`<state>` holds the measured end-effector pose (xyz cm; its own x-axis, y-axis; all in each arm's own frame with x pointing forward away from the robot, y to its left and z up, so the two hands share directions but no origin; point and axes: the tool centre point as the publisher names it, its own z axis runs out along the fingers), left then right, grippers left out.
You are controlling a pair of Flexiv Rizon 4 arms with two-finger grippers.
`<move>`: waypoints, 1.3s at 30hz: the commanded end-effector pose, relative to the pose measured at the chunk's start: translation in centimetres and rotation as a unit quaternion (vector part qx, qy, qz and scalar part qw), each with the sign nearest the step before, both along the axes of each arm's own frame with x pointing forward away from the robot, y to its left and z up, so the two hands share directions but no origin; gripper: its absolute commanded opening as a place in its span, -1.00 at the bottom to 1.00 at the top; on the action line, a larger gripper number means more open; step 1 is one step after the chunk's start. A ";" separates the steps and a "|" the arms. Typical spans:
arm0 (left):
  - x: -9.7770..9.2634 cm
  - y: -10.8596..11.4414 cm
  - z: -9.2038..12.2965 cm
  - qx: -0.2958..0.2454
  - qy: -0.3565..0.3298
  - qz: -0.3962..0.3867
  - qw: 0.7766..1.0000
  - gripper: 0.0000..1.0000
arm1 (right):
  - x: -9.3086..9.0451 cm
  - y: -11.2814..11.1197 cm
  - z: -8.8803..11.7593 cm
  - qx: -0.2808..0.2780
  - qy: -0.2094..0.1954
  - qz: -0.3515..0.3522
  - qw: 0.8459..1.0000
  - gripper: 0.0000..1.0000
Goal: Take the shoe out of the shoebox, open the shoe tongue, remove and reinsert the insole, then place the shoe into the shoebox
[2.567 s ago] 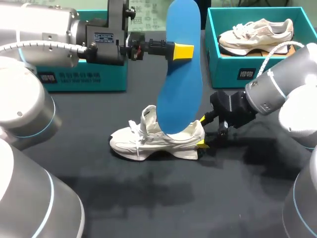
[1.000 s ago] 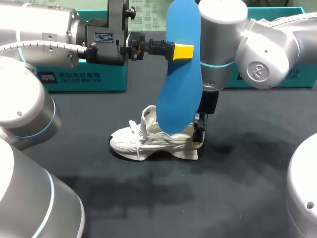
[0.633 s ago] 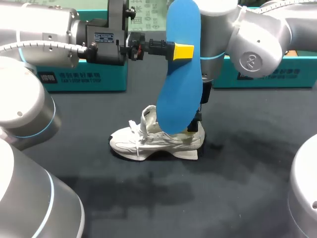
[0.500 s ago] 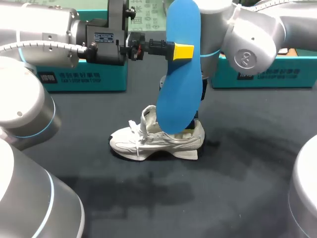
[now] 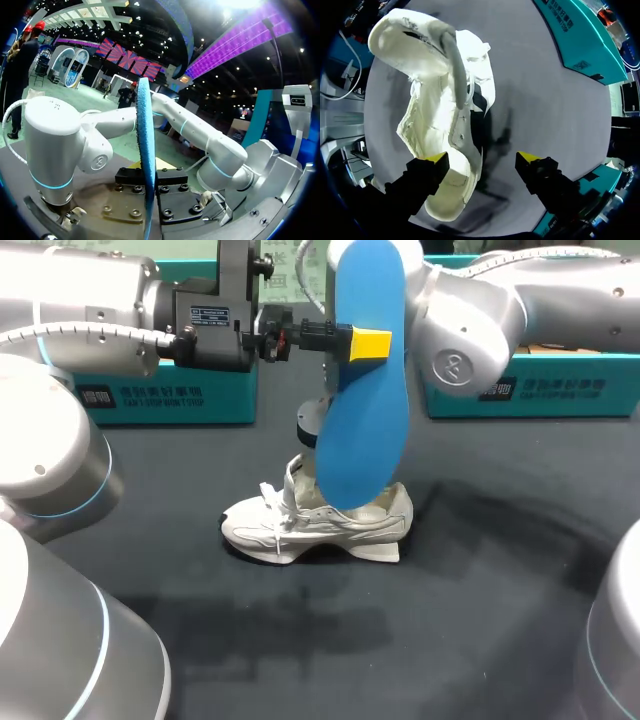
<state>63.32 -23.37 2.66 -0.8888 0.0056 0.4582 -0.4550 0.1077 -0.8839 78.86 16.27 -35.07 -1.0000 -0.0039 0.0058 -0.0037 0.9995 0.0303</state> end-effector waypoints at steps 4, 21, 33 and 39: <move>0.0 -0.1 0.0 -0.001 0.000 0.000 1.000 -1.00 | 0.3 1.1 -1.6 -0.004 0.007 0.002 1.000 0.58; 0.0 -0.1 0.0 -0.001 0.000 0.000 1.000 -1.00 | -0.3 2.1 -3.4 -0.006 0.020 -0.006 1.000 -1.00; 0.0 -0.1 0.0 -0.001 0.000 0.000 1.000 -1.00 | -1.5 1.6 -2.2 -0.012 0.023 -0.030 0.999 -1.00; 0.0 -0.1 0.0 -0.001 0.000 0.000 1.000 -1.00 | -2.4 0.9 -0.5 -0.009 0.037 -0.074 0.997 -1.00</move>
<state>63.32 -23.37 2.66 -0.8888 0.0056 0.4582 -0.4550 0.1077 -0.8840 76.84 18.00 -36.76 -0.9883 0.1293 0.0809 0.1294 0.9916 -0.0038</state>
